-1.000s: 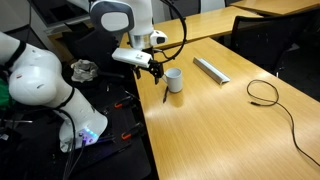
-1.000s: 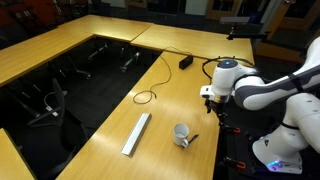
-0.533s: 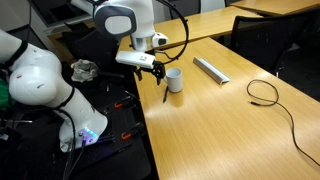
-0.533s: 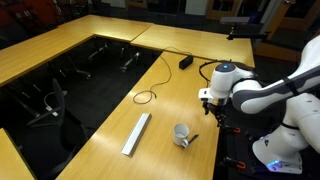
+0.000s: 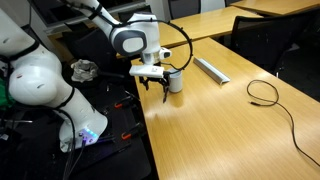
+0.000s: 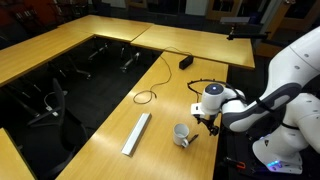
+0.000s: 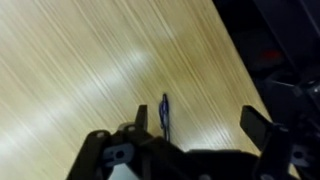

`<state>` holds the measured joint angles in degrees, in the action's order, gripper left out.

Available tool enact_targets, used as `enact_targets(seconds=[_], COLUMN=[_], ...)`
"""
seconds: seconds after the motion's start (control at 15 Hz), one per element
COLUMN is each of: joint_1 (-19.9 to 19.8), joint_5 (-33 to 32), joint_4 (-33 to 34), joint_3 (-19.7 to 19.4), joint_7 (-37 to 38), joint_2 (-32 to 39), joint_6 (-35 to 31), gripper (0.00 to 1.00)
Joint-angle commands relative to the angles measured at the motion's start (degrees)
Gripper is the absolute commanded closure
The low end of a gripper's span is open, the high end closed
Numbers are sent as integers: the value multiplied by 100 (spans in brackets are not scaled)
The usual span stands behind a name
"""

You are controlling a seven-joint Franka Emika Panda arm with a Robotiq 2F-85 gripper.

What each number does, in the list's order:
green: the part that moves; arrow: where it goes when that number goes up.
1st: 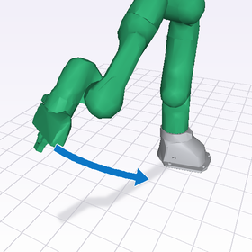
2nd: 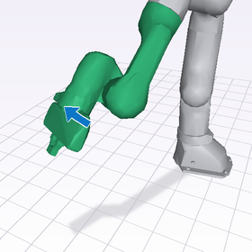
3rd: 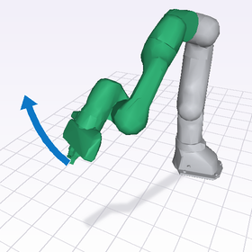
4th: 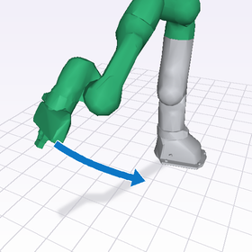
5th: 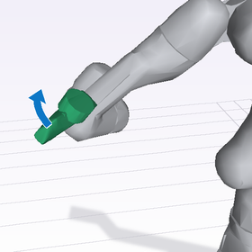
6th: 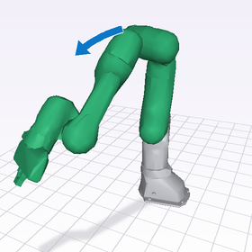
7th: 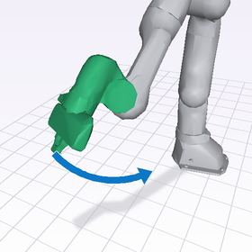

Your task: Put the pen in the mug

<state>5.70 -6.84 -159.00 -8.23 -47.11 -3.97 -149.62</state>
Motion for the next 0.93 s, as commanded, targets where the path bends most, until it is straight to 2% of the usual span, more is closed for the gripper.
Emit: enact_targets(seconds=[0.0, 0.27, 0.4, 0.47, 0.6, 0.67, 0.87], joint_1=[-181, -452, -619, -711, -873, -963, -1126], joint_5=[143, 414, 414, 428, 394, 416, 298], joint_4=[238, 443, 528, 561, 622, 655, 742], joint_3=[291, 693, 849, 919, 1034, 1105, 1277], joint_7=[-179, -273, -264, -289, -282, -329, -289], joint_2=[670, 1166, 1349, 1422, 1580, 1675, 1938], joint_6=[-524, -696, -760, -806, -926, -979, -1129], gripper=[0, 7, 15, 22, 21, 26, 29])
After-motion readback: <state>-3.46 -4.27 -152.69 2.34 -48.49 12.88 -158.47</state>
